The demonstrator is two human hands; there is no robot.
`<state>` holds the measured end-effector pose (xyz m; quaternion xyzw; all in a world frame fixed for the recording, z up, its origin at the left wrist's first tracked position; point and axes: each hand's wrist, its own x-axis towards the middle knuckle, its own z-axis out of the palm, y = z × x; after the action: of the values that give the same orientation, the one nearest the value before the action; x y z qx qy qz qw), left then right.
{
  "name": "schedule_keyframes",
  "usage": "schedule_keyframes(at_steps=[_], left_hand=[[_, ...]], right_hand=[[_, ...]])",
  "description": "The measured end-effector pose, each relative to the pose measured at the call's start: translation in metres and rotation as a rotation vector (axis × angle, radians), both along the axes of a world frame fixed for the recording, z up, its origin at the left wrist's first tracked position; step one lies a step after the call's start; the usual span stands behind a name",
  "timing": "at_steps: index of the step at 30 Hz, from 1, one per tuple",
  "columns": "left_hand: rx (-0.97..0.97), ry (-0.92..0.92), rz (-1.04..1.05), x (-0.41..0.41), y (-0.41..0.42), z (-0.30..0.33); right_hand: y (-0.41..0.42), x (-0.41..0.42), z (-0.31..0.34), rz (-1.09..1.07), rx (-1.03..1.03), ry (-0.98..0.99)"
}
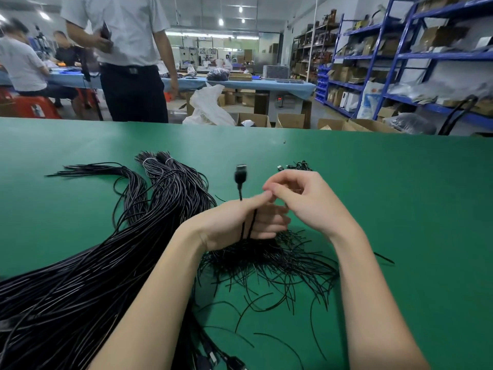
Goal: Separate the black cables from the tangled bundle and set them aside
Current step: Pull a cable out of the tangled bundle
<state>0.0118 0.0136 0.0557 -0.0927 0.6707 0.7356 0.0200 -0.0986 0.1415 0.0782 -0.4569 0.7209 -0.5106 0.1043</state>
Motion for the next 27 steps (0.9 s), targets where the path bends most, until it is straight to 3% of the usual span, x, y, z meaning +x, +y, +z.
schedule_keyframes(at_steps=[5,8,14,18,23,27], left_hand=[[0.163,0.225,0.229,-0.006,-0.003,0.0],[0.266,0.311,0.283,-0.01,-0.006,-0.001],[0.397,0.366,0.162,0.0,-0.01,0.004],[0.257,0.277,0.029,0.01,-0.008,0.009],[0.024,0.09,-0.161,0.015,-0.005,0.009],[-0.165,-0.062,-0.181,0.012,0.0,0.011]], right_hand=[[-0.007,0.012,-0.006,0.18,-0.006,-0.434],[-0.01,0.016,-0.016,0.259,0.11,-0.523],[0.0,0.003,-0.034,0.24,0.285,-0.446],[0.01,-0.004,-0.033,0.164,0.436,-0.281],[0.015,-0.012,-0.021,0.177,0.465,0.024],[0.013,-0.011,-0.006,0.057,0.399,0.111]])
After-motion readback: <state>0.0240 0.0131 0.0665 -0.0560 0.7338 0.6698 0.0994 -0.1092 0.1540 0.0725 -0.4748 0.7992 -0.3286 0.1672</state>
